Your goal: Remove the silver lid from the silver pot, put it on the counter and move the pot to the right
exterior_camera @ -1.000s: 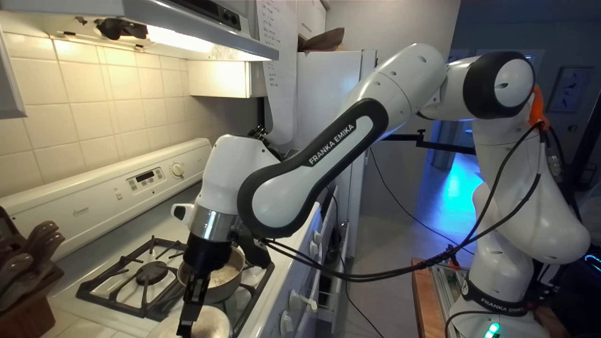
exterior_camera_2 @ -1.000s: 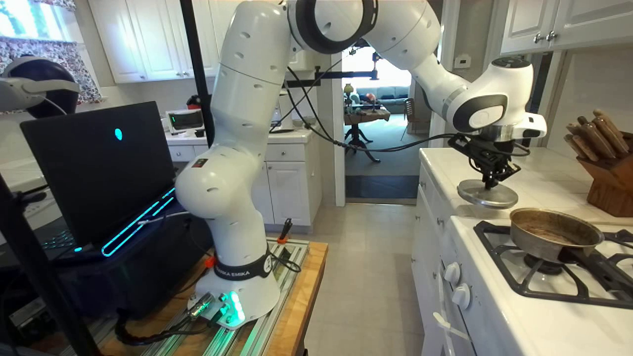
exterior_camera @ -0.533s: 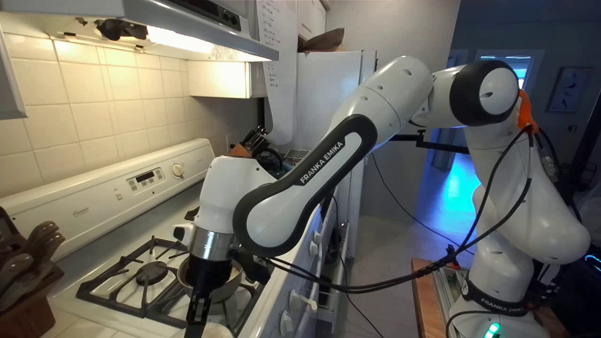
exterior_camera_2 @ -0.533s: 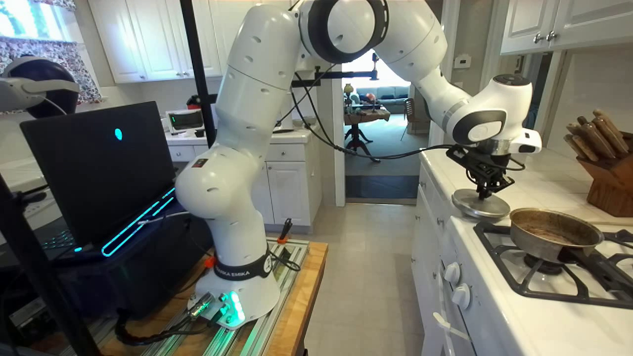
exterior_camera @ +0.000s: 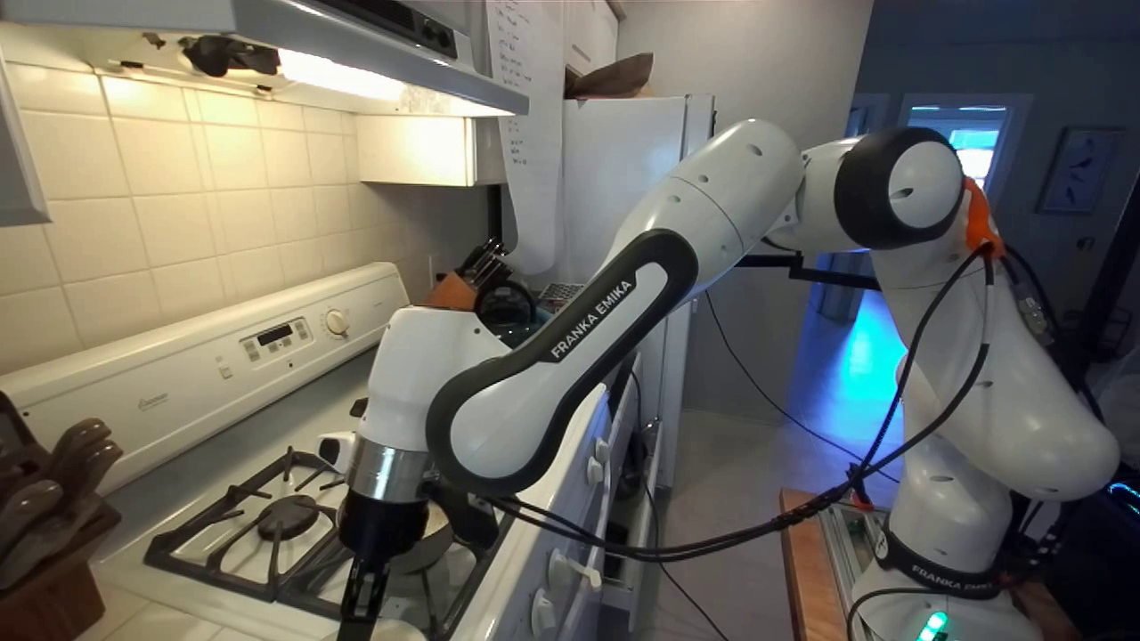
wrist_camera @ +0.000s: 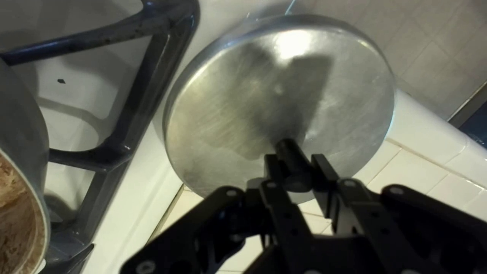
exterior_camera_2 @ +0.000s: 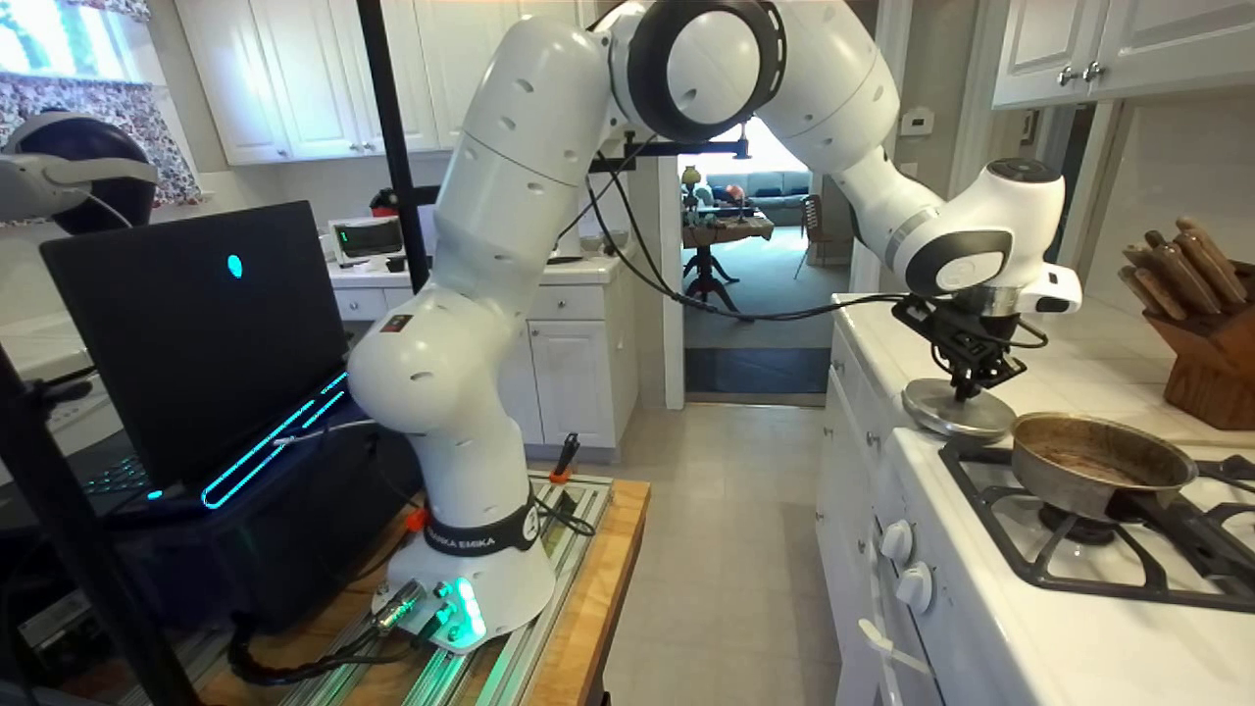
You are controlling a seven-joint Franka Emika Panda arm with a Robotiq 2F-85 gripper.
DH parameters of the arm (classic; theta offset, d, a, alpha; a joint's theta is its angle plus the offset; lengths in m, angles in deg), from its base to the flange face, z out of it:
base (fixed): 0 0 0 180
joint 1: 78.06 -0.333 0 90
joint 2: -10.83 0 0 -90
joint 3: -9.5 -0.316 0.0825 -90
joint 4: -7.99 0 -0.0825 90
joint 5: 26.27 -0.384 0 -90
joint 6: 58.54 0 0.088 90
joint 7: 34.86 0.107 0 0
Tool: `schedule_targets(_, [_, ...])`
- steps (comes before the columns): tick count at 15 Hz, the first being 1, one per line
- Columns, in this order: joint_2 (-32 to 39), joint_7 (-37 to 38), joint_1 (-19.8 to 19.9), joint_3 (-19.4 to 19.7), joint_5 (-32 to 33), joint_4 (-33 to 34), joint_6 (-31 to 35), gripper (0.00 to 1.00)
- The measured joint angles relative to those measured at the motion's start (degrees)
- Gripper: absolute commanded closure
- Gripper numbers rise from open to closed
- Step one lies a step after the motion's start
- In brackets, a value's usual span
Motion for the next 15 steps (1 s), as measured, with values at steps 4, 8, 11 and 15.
schedule_targets(4, [1.25, 0.00, -0.34, 0.00, 0.01, 1.02, 1.19, 0.92])
schedule_targets(8, [1.81, 0.00, -0.65, 0.00, 0.03, 1.11, 2.46, 0.44])
schedule_targets(11, [2.32, 0.00, -0.76, 0.00, 0.03, 1.33, 3.33, 0.24])
schedule_targets(15, [2.33, 0.02, -0.76, -0.18, 0.03, 2.05, 4.54, 0.01])
